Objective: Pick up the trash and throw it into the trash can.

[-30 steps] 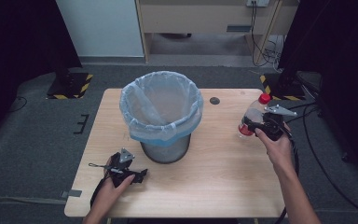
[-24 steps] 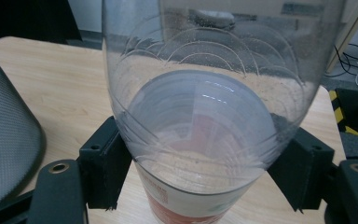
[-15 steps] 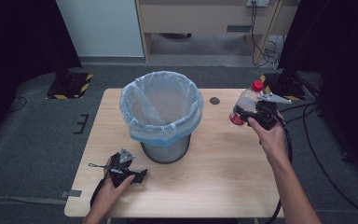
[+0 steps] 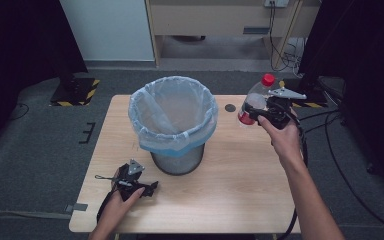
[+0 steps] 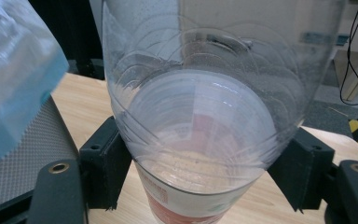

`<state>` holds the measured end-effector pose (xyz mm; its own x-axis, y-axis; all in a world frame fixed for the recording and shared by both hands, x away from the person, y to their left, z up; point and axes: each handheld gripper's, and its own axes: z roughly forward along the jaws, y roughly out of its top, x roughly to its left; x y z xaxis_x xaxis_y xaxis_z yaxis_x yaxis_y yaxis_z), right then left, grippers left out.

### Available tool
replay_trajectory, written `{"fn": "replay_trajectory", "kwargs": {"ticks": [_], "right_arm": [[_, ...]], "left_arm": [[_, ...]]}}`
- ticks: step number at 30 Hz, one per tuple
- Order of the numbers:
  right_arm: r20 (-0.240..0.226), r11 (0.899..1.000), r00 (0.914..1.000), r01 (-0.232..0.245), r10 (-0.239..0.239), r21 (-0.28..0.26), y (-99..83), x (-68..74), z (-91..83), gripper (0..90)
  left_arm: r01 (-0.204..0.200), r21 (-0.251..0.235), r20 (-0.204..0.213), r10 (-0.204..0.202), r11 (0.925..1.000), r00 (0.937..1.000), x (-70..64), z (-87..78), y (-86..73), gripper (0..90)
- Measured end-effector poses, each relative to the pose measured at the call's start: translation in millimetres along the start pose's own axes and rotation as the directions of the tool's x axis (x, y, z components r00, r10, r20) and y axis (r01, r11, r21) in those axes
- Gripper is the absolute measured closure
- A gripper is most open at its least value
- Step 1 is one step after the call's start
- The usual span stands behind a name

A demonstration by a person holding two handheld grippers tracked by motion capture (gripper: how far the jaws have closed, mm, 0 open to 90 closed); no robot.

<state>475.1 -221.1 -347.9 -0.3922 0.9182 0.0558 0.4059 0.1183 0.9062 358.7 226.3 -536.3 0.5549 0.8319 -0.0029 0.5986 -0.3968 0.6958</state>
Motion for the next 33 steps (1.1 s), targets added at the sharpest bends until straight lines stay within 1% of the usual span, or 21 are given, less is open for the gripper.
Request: {"fn": "replay_trajectory", "kwargs": {"ticks": [7, 17, 20, 26, 28, 33], "right_arm": [[-0.01, 1.0, 0.9999, 0.002, -0.003, -0.013, 13.2, 6.9, 2.6, 28.0], [0.0, 1.0, 1.0, 0.003, -0.003, -0.017, 22.6, 7.1, 8.1, 28.0], [-0.001, 1.0, 1.0, 0.006, -0.006, -0.027, 26.6, 9.3, 5.5, 28.0], [-0.001, 0.999, 0.9999, 0.012, -0.013, -0.047, 37.0, 15.8, -6.0, 28.0], [-0.003, 0.998, 0.9998, 0.017, -0.017, -0.055, 41.4, 18.4, -11.2, 28.0], [-0.007, 0.997, 0.9997, 0.024, -0.024, -0.071, 53.6, 23.5, -17.8, 28.0]], "left_arm": [[0.0, 0.0, 0.0, 0.0, 1.0, 1.0, -0.1, -0.1, -0.2, 0.0], [-0.001, -0.001, 0.001, 0.001, 1.0, 1.0, -0.2, -0.2, -0.3, 0.0], [-0.001, 0.0, 0.001, 0.001, 1.0, 1.0, -0.2, -0.2, -0.3, 0.0], [0.0, -0.001, 0.001, 0.0, 1.0, 1.0, -0.3, -0.3, -0.3, 0.0], [-0.001, 0.0, 0.001, 0.001, 1.0, 1.0, -0.2, -0.3, -0.4, 0.0], [0.001, -0.002, -0.001, -0.001, 1.0, 1.0, -0.5, -0.3, -0.4, 0.0]]}}
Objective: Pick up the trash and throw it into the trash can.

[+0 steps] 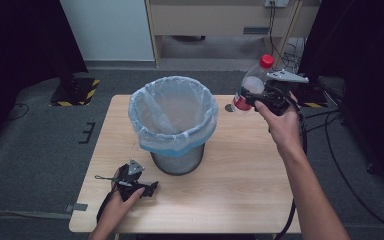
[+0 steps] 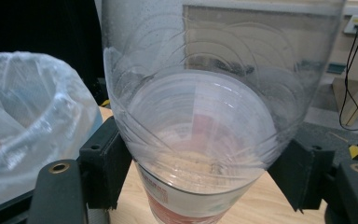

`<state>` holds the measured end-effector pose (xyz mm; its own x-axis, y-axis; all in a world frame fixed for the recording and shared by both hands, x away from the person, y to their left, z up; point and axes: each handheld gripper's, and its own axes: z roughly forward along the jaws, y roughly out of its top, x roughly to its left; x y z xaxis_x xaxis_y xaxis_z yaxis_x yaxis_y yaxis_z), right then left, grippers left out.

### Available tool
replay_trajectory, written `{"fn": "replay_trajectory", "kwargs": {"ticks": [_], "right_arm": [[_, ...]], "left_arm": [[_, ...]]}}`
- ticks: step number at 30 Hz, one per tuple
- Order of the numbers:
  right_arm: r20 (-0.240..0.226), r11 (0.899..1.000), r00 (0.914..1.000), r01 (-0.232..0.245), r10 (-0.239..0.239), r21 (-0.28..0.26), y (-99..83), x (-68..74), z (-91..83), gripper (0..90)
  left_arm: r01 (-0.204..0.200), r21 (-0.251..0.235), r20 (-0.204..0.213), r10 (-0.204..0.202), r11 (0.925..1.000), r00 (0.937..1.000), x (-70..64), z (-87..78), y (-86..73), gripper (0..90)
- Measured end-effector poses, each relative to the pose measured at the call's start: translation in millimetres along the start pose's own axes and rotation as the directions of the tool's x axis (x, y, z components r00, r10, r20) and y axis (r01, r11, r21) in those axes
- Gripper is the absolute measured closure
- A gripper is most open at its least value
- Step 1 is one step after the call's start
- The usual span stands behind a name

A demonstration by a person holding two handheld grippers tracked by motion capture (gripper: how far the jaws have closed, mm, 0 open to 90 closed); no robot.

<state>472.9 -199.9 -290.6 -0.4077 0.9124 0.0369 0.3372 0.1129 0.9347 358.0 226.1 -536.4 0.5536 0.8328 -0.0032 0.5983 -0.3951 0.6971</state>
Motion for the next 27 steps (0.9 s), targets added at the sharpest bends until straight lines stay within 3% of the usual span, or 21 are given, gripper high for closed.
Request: {"fn": "replay_trajectory", "kwargs": {"ticks": [5, 10, 27], "right_arm": [[-0.011, 1.0, 0.9999, 0.008, -0.008, -0.025, 17.9, 7.2, -2.5, 28.0], [-0.037, 0.998, 0.9986, 0.036, -0.039, -0.059, 41.1, 26.0, -9.9, 28.0], [-0.117, 0.989, 0.9869, 0.098, -0.111, -0.11, 80.1, 73.1, -14.6, 27.9]], "left_arm": [[0.0, 0.0, 0.0, 0.0, 1.0, 1.0, 0.0, 0.0, 0.0, 0.0], [-0.001, 0.001, 0.0, 0.001, 1.0, 1.0, 0.1, 0.0, 0.0, 0.0], [-0.001, 0.002, 0.0, 0.001, 1.0, 1.0, 0.0, -0.1, 0.0, 0.0]]}}
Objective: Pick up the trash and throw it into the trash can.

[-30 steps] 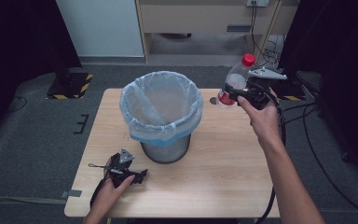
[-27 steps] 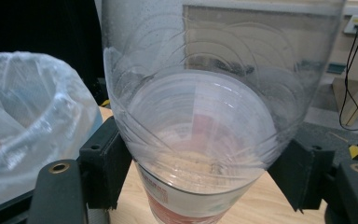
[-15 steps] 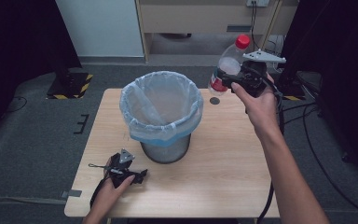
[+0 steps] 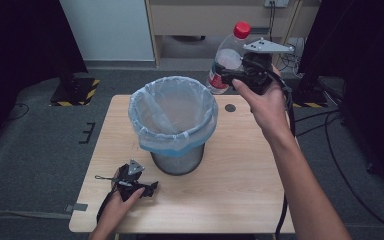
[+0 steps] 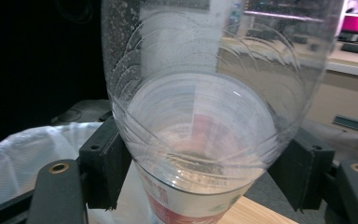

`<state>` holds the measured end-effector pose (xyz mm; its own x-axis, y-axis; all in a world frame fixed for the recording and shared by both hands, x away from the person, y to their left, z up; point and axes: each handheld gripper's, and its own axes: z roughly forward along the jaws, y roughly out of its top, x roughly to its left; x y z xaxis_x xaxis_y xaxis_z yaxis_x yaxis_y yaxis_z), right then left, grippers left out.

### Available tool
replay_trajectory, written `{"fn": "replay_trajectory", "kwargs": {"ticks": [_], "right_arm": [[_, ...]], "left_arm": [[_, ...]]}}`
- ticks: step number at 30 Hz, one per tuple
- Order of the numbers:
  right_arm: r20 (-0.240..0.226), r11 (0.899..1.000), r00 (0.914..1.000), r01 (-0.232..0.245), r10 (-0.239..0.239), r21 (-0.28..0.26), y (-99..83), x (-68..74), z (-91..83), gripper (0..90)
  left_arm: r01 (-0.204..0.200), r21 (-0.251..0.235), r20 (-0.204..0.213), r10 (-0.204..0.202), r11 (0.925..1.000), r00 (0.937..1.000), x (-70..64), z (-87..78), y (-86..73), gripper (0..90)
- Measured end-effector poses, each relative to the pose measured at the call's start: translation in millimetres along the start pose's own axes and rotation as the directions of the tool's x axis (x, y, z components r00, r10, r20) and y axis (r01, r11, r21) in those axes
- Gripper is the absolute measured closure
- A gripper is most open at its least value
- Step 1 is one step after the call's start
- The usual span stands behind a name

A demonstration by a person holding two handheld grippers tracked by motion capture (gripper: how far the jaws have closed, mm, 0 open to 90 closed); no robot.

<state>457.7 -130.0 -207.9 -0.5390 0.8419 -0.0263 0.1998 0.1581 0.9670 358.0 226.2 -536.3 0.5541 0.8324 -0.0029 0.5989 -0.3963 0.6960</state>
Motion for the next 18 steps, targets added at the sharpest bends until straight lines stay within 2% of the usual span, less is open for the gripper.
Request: {"fn": "replay_trajectory", "kwargs": {"ticks": [13, 18], "right_arm": [[-0.088, 1.0, 0.9957, 0.027, -0.026, 0.009, 2.9, 33.4, 22.5, 27.8], [-0.125, 1.0, 0.9921, 0.016, -0.013, 0.024, -2.3, 41.1, 32.2, 27.8]], "left_arm": [[0.0, 0.0, 0.0, 0.0, 1.0, 1.0, 0.0, 0.0, 0.0, 0.0], [0.0, 0.0, 0.0, 0.0, 1.0, 1.0, 0.0, 0.0, 0.0, 0.0]]}}
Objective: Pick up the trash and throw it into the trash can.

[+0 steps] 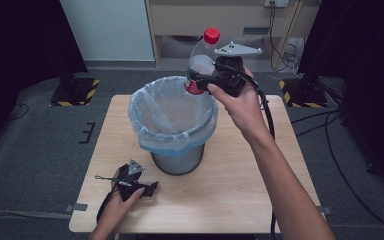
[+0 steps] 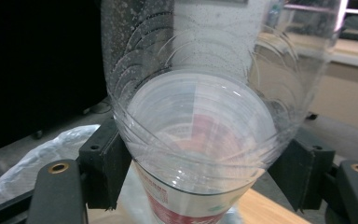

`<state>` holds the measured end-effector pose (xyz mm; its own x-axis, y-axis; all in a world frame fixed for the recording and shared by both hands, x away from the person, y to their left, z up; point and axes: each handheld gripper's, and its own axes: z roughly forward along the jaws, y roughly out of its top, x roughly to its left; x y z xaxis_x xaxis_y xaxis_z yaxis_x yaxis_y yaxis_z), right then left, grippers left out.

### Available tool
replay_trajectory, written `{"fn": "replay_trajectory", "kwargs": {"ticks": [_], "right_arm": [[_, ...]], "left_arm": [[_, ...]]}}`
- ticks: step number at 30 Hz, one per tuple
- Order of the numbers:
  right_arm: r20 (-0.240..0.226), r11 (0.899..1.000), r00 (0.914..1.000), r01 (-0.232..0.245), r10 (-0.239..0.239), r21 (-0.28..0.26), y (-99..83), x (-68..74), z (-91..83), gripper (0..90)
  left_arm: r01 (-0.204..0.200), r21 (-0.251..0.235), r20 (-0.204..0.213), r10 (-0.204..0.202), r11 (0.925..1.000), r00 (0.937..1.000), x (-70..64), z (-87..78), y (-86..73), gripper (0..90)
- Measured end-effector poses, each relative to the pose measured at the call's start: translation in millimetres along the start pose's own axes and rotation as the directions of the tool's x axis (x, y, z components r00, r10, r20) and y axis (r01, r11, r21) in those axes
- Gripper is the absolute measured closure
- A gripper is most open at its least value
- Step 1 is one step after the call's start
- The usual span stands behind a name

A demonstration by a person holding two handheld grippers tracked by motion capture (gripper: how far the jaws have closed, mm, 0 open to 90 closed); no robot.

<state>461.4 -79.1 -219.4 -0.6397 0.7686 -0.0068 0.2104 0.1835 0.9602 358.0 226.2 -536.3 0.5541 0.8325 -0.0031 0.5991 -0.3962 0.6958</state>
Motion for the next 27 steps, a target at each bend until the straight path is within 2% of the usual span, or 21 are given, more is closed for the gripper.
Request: {"fn": "replay_trajectory", "kwargs": {"ticks": [3, 9, 18, 27], "right_arm": [[-0.028, 1.0, 0.9996, -0.004, 0.004, 0.017, -5.9, 4.9, 8.4, 27.8], [-0.049, 0.999, 0.9988, -0.005, 0.007, 0.046, -17.3, 9.5, 21.0, 27.8], [-0.051, 0.996, 0.9986, -0.009, 0.013, 0.087, -30.5, 6.7, 34.0, 27.8], [-0.059, 0.992, 0.9982, -0.003, 0.011, 0.124, -39.4, 7.4, 39.0, 27.7]], "left_arm": [[0.0, 0.0, 0.0, 0.0, 1.0, 1.0, 0.0, 0.0, 0.0, 0.0], [0.0, 0.0, 0.0, 0.0, 1.0, 1.0, 0.0, 0.0, 0.0, 0.0], [0.0, -0.001, 0.0, 0.0, 1.0, 1.0, 0.0, 0.1, 0.0, 0.0], [0.0, -0.001, 0.0, 0.0, 1.0, 1.0, 0.0, 0.0, 0.0, 0.0]]}}
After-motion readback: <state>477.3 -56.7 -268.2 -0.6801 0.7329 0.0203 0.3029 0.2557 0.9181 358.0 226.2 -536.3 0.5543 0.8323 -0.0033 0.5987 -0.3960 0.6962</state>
